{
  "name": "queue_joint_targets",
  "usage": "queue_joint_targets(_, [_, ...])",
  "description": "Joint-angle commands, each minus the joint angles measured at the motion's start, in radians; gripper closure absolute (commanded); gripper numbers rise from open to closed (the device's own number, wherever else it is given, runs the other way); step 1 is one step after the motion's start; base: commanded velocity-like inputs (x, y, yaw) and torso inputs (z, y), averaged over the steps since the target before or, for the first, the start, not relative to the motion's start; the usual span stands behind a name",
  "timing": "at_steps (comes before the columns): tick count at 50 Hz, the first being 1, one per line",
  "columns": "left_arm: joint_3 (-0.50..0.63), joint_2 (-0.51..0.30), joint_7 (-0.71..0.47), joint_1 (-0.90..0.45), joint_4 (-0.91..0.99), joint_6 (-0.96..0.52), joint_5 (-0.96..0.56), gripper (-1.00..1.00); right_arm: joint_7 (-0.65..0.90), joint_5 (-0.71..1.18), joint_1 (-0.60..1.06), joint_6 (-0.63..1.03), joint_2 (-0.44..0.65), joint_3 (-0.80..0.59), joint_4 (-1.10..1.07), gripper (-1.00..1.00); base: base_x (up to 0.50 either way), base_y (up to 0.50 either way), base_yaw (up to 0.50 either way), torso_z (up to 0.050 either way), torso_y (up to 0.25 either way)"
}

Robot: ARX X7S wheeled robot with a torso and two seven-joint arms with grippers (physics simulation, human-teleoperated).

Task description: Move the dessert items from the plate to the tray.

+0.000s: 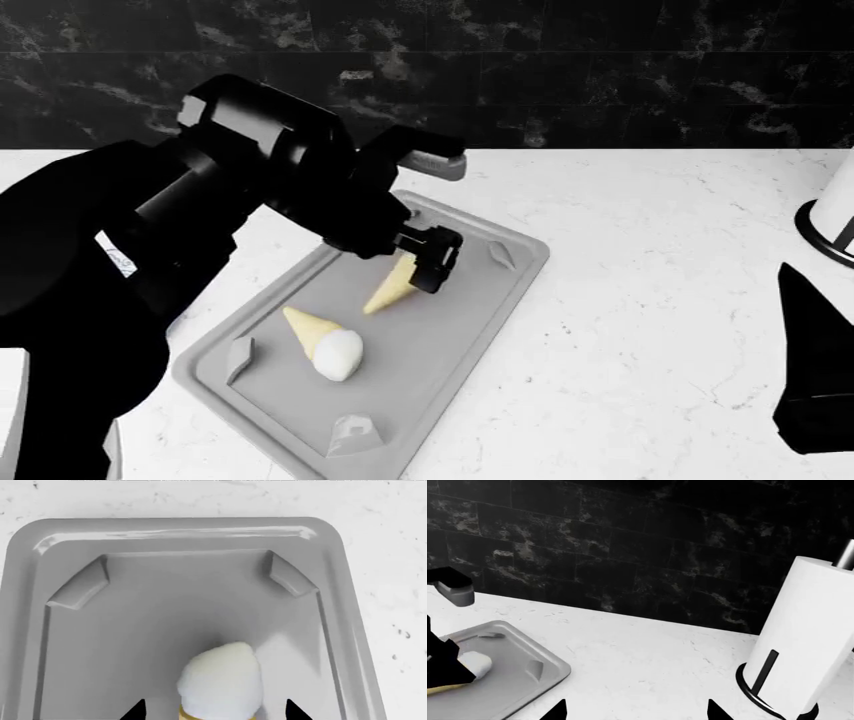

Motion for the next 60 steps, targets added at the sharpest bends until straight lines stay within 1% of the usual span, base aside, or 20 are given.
queue_joint_targets(1, [-0.011,-0.014,-0.015,-0.004,0.016,-0.001,-0.006,-1.0,-0.004,-0.006,0.0,-0.007,0.003,-0.007,-0.003,-1.0,0.0,0.0,0.0,0.0,0.0])
queue_joint_targets(4, [-0.036,-0.049,-0.065,-0.013,0.075,-0.007,-0.033,-1.0,-0.005,-0.007,0.001,-0.011,0.004,-0.01,-0.004,-1.0,0.0,0.0,0.0,0.0,0.0])
queue_joint_targets(8, [-0.098,-0.132,-0.185,-0.024,0.216,-0.013,-0.1,-1.0,-0.005,-0.003,0.005,-0.022,0.015,-0.012,-0.006,-1.0,0.0,0.0,0.0,0.0,0.0])
queue_joint_targets(16, [-0.25,-0.343,-0.479,-0.021,0.579,0.001,-0.3,-1.0,-0.01,0.005,0.022,-0.068,0.055,-0.034,-0.02,-1.0,0.0,0.0,0.0,0.0,0.0])
queue_joint_targets(18, [-0.283,-0.387,-0.537,-0.018,0.653,0.016,-0.347,-1.0,-0.015,0.004,0.029,-0.086,0.071,-0.046,-0.025,-1.0,0.0,0.0,0.0,0.0,0.0])
queue_joint_targets(23, [-0.357,-0.493,-0.66,-0.009,0.844,0.064,-0.443,-1.0,-0.032,-0.013,0.041,-0.127,0.103,-0.083,-0.037,-1.0,0.0,0.0,0.0,0.0,0.0])
queue_joint_targets(27, [-0.411,-0.572,-0.729,0.011,0.983,0.124,-0.484,-1.0,-0.044,-0.023,0.049,-0.152,0.115,-0.104,-0.048,-1.0,0.0,0.0,0.0,0.0,0.0])
queue_joint_targets(32, [-0.479,-0.691,-0.81,0.034,1.174,0.186,-0.56,-1.0,-0.051,-0.028,0.056,-0.175,0.13,-0.12,-0.057,-1.0,0.0,0.0,0.0,0.0,0.0])
queue_joint_targets(38, [-0.529,-0.793,-0.866,0.068,1.345,0.243,-0.608,-1.0,-0.069,-0.048,0.068,-0.223,0.156,-0.154,-0.077,-1.0,0.0,0.0,0.0,0.0,0.0])
queue_joint_targets(39, [-0.567,-0.878,-0.885,0.107,1.455,0.296,-0.61,-1.0,-0.076,-0.057,0.073,-0.236,0.156,-0.163,-0.087,-1.0,0.0,0.0,0.0,0.0,0.0])
queue_joint_targets(40, [-0.593,-0.941,-0.89,0.138,1.534,0.335,-0.614,-1.0,-0.082,-0.066,0.076,-0.249,0.16,-0.173,-0.096,-1.0,0.0,0.0,0.0,0.0,0.0])
queue_joint_targets(42, [-0.626,-1.019,-0.893,0.174,1.631,0.385,-0.618,-1.0,-0.09,-0.076,0.083,-0.27,0.168,-0.187,-0.107,-1.0,0.0,0.0,0.0,0.0,0.0])
queue_joint_targets(44, [-0.653,-1.073,-0.893,0.194,1.704,0.423,-0.622,-1.0,-0.092,-0.075,0.092,-0.289,0.176,-0.191,-0.119,-1.0,0.0,0.0,0.0,0.0,0.0])
queue_joint_targets(50, [-0.712,-1.194,-0.879,0.247,1.85,0.526,-0.61,-1.0,-0.072,-0.033,0.158,-0.282,0.16,-0.197,-0.139,-1.0,0.0,0.0,0.0,0.0,0.0])
queue_joint_targets(52, [-0.73,-1.235,-0.874,0.256,1.885,0.554,-0.607,-1.0,-0.052,-0.002,0.214,-0.265,0.145,-0.214,-0.139,-1.0,0.0,0.0,0.0,0.0,0.0])
queue_joint_targets(57, [-0.766,-1.329,-0.852,0.273,1.954,0.617,-0.604,-1.0,0.007,0.063,0.379,-0.241,0.114,-0.305,-0.139,-1.0,0.0,0.0,0.0,0.0,0.0])
queue_joint_targets(60, [-0.776,-1.377,-0.833,0.29,1.982,0.654,-0.595,-1.0,0.032,0.088,0.43,-0.234,0.099,-0.324,-0.138,-1.0,0.0,0.0,0.0,0.0,0.0])
